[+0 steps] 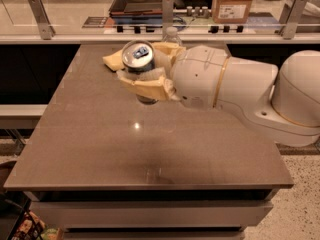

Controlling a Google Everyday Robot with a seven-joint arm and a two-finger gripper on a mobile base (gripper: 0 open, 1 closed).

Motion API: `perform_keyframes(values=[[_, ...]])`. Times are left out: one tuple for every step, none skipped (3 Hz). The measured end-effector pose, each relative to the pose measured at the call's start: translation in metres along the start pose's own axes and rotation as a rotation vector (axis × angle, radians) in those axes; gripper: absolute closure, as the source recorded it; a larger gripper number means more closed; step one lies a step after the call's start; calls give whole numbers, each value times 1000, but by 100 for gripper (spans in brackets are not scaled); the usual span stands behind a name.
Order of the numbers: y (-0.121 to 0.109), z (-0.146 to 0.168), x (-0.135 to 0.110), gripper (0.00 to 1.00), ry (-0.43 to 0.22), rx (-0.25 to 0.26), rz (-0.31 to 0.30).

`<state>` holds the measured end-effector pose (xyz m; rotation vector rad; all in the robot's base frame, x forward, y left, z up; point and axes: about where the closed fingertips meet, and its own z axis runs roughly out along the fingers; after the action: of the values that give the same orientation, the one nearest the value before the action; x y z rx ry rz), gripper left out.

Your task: Pick redbull can

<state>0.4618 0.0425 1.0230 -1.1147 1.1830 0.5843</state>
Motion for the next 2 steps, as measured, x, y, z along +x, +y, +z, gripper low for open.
perform_keyframes(values=[[-2, -4, -22, 100, 2, 7, -54], [-4, -5, -45, 100, 5, 8, -110]])
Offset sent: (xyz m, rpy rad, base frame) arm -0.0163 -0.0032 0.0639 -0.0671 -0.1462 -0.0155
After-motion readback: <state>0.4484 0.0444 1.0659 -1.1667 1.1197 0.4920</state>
